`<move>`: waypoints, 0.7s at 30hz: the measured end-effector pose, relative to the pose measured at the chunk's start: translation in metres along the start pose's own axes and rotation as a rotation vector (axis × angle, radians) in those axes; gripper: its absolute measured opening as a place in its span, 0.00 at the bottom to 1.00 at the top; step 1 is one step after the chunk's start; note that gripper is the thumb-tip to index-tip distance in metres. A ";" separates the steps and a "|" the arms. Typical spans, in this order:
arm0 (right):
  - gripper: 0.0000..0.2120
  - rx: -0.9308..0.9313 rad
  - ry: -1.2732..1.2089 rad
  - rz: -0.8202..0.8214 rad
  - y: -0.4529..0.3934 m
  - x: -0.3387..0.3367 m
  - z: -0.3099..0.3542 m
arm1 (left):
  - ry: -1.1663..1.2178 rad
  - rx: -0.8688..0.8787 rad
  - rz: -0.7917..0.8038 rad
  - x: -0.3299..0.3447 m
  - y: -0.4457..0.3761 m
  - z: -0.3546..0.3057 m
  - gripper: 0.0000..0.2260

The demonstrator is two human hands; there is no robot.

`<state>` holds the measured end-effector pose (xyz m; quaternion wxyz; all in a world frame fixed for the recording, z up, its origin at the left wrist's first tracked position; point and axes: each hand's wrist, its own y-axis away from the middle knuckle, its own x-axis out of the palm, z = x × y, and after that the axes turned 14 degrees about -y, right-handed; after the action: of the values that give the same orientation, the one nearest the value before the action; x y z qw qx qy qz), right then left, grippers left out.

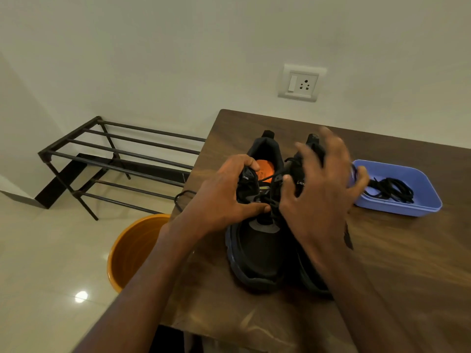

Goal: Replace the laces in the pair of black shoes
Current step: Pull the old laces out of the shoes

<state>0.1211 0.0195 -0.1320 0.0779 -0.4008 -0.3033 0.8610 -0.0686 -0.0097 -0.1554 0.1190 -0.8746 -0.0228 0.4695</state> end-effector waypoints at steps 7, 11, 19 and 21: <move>0.03 -0.037 -0.056 0.124 0.003 0.018 0.003 | 0.003 0.016 -0.005 0.002 -0.001 0.001 0.31; 0.05 0.041 -0.080 -0.155 -0.001 0.001 -0.004 | 0.000 0.001 0.001 0.000 -0.001 0.002 0.33; 0.09 -0.100 -0.031 0.243 -0.001 0.017 0.005 | 0.007 0.035 -0.011 0.001 -0.001 0.002 0.31; 0.04 -0.067 -0.065 0.146 0.000 0.018 0.003 | -0.004 0.029 -0.008 0.001 -0.001 0.002 0.31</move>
<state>0.1068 0.0254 -0.1419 -0.0085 -0.3959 -0.3045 0.8663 -0.0694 -0.0085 -0.1567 0.1333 -0.8717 -0.0197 0.4711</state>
